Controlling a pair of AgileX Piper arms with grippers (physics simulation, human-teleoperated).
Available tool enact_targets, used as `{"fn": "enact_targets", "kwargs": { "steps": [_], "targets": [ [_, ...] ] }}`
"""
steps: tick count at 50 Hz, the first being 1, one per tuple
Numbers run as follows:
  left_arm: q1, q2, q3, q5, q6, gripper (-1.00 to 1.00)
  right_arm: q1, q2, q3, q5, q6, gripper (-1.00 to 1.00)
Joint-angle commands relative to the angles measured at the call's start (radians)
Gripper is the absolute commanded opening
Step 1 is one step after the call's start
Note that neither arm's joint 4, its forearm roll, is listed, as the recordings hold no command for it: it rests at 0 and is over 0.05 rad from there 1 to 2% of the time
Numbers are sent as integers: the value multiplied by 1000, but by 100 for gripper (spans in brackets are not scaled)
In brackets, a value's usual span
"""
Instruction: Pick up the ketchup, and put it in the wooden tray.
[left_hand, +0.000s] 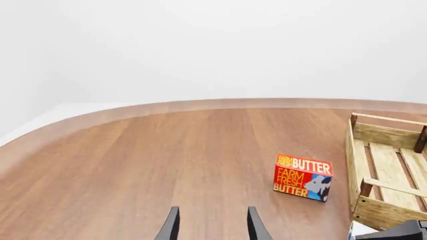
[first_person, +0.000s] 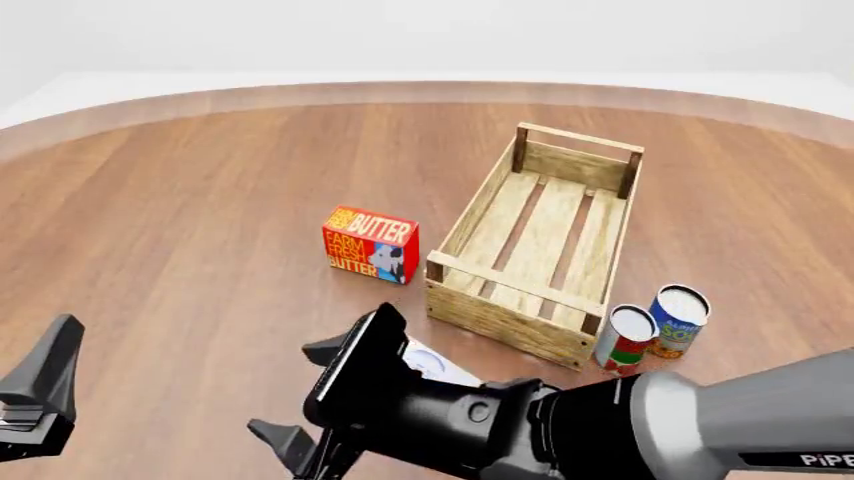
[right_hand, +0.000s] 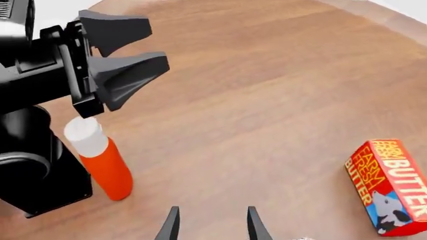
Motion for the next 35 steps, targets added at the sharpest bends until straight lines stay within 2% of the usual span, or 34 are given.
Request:
{"fn": "enact_targets", "kwargs": {
  "steps": [1, 19, 35],
  "targets": [
    [0, 0, 0, 0, 0, 100, 87, 80, -84, 28, 1, 100],
    [0, 0, 0, 0, 0, 100, 191, 151, -190, 83, -5, 100],
    [0, 0, 0, 0, 0, 100, 237, 188, -244, 110, -9, 100]
  ]
}}
